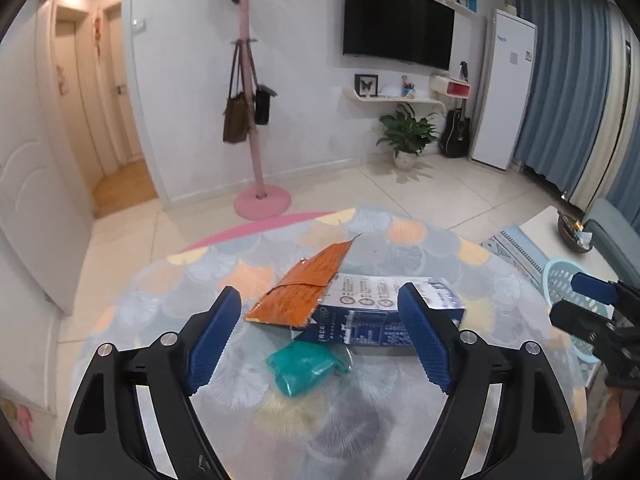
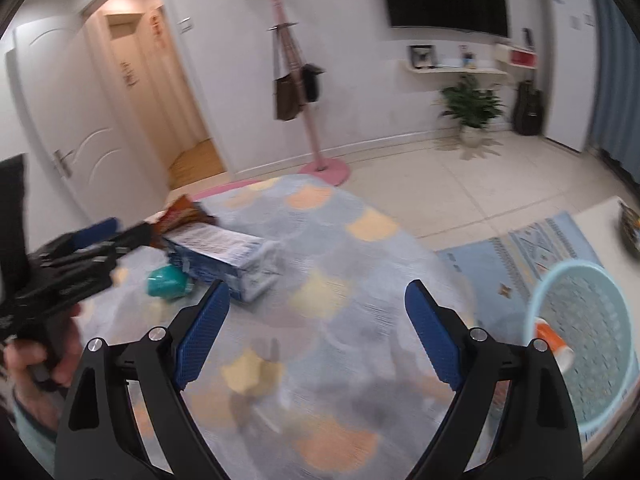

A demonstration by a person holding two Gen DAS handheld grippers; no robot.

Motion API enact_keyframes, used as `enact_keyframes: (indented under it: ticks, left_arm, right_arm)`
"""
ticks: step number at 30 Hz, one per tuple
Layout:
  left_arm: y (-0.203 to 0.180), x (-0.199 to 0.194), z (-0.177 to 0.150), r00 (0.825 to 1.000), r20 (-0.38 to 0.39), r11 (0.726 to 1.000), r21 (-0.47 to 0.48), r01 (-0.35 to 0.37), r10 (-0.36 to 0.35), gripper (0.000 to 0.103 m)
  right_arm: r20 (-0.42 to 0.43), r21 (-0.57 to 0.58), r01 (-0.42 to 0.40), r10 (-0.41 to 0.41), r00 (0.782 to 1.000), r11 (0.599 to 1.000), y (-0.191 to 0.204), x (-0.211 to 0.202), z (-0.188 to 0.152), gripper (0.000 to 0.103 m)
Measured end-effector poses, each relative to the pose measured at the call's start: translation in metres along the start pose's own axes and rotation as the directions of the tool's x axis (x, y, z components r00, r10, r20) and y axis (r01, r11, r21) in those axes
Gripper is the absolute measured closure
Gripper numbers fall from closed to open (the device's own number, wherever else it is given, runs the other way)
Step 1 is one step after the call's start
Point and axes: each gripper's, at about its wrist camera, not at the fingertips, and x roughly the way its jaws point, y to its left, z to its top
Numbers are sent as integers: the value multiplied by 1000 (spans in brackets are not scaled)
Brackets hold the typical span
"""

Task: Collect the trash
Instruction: 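Grasp the orange snack bag with the left tool while the right tool grasps the white milk carton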

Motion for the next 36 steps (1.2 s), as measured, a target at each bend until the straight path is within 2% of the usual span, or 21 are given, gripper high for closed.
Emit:
enact_keyframes:
  ticks: [3,5,10,12,14,16,20,24,31,33,36]
  left_arm:
    - [9,16,-9,999,-35,1000,-10,-4,4,31]
    - [15,24,-15,999,-50,1000,-21,10,-11,41]
    - [27,31,-22,998,-28,996,-78,52,-54,52]
    - [32,30,-24,997,-8,993,-92,70,-71,61]
    - [38,27,-25,996,10,990,-109,94,-93,81]
    - [48,21,-27,996,50,987,-140,80,-73,92]
    - [72,12,-29,989,115,967,-228,116,-91,95]
    - [86,10,-33,991,126,963,-262,65,-33,96]
    - [108,8,-37,991,130,933,-352,76,-31,96]
    - [109,6,-36,990,139,931,-357,83,-36,96]
    - [108,6,-37,990,134,932,-353,81,-35,96]
  right_arm:
    - [-22,-27,-39,39,999,999,10,16,6,18]
    - [-41,-48,-58,56,998,997,18,29,10,18]
    - [-65,-79,-114,109,992,990,31,51,20,18]
    - [-73,-85,-135,129,989,987,35,62,25,17]
    - [-85,-89,-165,158,984,982,39,74,31,17]
    - [-103,-94,-179,169,980,979,44,89,37,17]
    - [-167,-58,-243,231,959,968,51,118,43,17]
    - [-227,-22,-334,321,919,942,57,136,41,17]
    - [-273,-65,-416,384,882,907,73,122,21,17]
    - [-283,-101,-413,371,884,905,83,117,16,17]
    - [-275,-147,-368,320,907,918,96,115,11,17]
